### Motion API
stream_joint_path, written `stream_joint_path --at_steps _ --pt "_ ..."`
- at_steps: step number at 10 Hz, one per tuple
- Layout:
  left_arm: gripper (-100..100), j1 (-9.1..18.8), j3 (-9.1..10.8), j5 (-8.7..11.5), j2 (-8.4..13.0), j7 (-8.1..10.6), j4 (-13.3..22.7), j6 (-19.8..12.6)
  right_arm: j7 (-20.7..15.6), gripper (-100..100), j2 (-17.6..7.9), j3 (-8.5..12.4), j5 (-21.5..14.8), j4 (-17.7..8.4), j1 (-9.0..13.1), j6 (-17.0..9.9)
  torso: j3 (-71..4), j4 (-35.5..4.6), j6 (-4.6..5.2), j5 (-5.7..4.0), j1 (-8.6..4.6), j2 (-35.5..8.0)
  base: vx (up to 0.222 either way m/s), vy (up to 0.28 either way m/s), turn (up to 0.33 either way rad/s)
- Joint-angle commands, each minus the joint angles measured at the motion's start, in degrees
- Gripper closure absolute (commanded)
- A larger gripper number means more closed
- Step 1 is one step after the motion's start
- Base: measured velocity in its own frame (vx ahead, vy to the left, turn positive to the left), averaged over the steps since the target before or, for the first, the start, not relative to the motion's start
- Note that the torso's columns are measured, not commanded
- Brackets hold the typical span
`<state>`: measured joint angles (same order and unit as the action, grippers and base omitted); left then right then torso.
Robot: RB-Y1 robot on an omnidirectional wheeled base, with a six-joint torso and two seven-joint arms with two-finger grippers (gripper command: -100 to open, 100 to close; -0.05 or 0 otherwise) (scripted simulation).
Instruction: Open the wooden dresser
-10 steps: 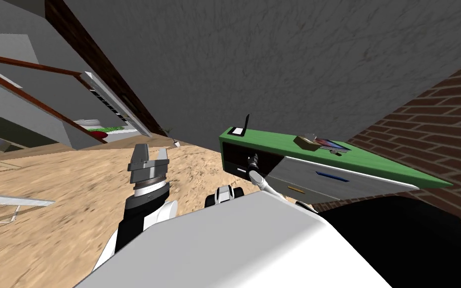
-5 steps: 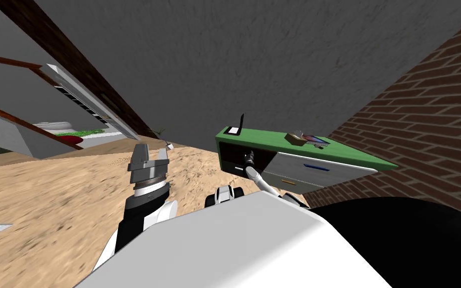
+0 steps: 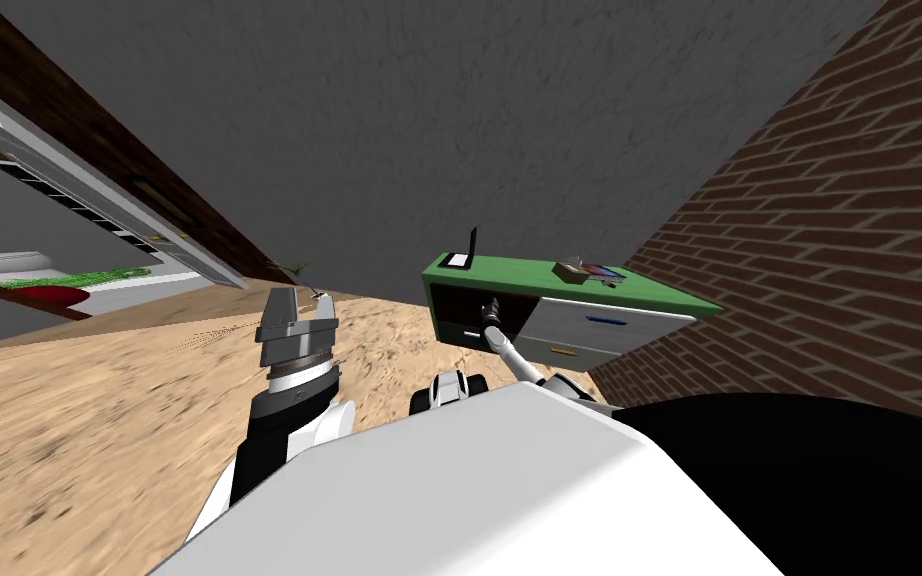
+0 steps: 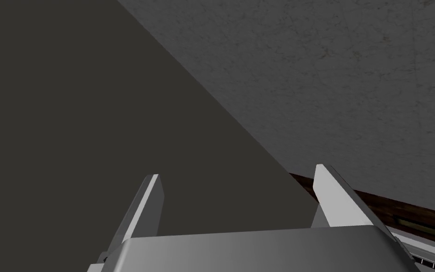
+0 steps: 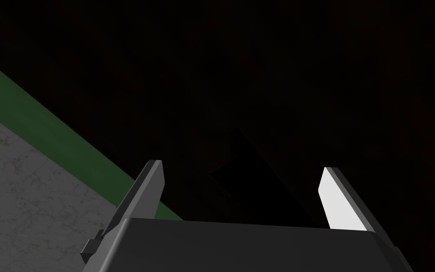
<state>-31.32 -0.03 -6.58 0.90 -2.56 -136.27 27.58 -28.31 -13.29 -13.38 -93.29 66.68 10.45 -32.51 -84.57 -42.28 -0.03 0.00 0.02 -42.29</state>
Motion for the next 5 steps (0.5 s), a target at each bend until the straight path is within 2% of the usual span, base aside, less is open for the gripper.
stream_joint_path --at_steps 1,2,3,4,5 --pt "0 0.0 0.00 0.0 0.0 0.00 0.0 0.0 1.3 -100 2.8 1.9 -3.3 -4.3 3.5 3.4 0.0 0.0 0.01 0.01 0.01 0.0 -0.031 0.011 -0.288" --pt "0 0.0 0.00 0.0 0.0 0.00 0.0 0.0 1.3 -100 2.8 1.9 -3.3 -6.7 5.1 4.3 0.0 0.0 0.08 0.01 -0.01 0.0 -0.033 0.010 -0.149" --pt "0 0.0 0.00 0.0 0.0 0.00 0.0 0.0 1.3 -100 2.8 1.9 -3.3 -7.2 5.1 4.3 0.0 0.0 0.01 0.00 -0.01 0.0 -0.016 0.002 0.040" --pt "0 0.0 0.00 0.0 0.0 0.00 0.0 0.0 1.8 -100 5.2 3.7 -5.7 -9.0 7.5 7.3 0.0 0.0 0.01 0.00 -0.03 0.0 -0.030 -0.002 -0.263" --pt "0 0.0 0.01 0.0 0.0 0.00 0.0 0.0 1.8 -100 5.2 3.7 -5.8 -11.6 8.9 7.8 0.0 0.0 0.08 0.00 -0.05 0.0 -0.035 0.006 -0.153"
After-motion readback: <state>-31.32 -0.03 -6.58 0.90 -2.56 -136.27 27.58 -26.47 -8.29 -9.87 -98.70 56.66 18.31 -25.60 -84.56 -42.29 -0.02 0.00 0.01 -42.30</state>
